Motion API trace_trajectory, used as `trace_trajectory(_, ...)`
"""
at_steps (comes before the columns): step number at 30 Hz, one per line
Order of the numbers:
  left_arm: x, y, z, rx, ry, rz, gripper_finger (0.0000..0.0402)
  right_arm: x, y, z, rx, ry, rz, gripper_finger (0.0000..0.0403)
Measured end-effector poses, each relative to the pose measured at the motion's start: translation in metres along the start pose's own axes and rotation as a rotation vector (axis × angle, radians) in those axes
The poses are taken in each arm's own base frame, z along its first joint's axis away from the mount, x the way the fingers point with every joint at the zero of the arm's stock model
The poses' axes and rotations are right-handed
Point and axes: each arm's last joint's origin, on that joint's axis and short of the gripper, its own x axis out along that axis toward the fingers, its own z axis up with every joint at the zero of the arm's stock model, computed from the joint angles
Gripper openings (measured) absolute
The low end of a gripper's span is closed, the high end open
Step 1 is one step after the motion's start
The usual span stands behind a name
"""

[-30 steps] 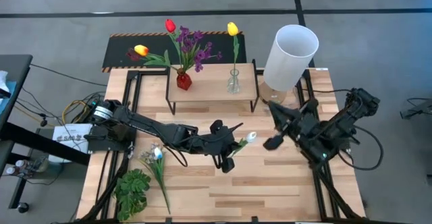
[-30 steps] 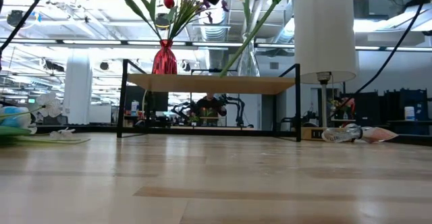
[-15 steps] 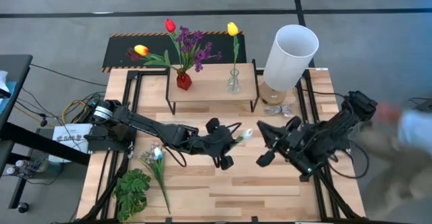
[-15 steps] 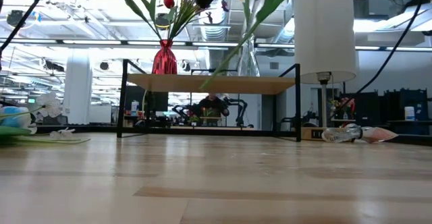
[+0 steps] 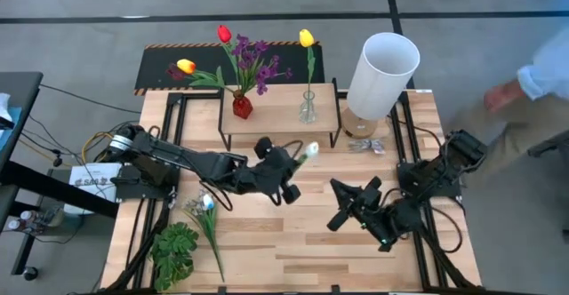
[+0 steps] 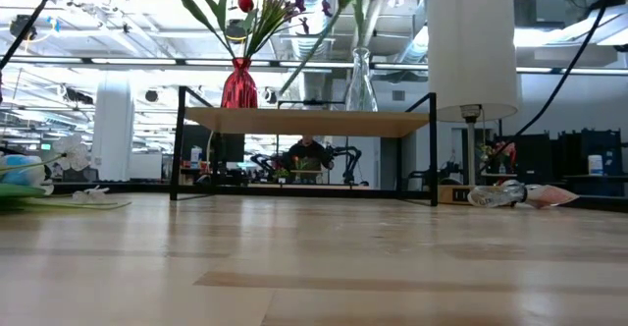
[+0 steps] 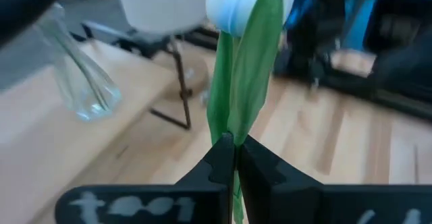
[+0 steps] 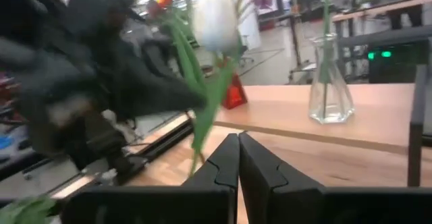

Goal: Pick and place flowers into a vace then onto a shelf
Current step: Put the right white flower into the transparent vase on the shelf

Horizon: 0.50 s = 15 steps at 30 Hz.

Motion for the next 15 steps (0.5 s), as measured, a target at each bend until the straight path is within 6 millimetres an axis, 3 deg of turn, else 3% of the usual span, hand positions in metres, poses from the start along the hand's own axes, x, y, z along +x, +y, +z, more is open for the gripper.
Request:
trace_trajectory(8,-0.001,0.011,0.030,-0.153,-0.176,-0.020,0.0000,0.015,0.005,-0.009,0.053,-0.014,-0.046,0.0000)
trace_trajectory(15,0.001,0.013,0.039,-0.235,-0.243,-0.026,0.0000,0.024,0.003,-0.006,0.064,-0.024,-0.064,0.0009)
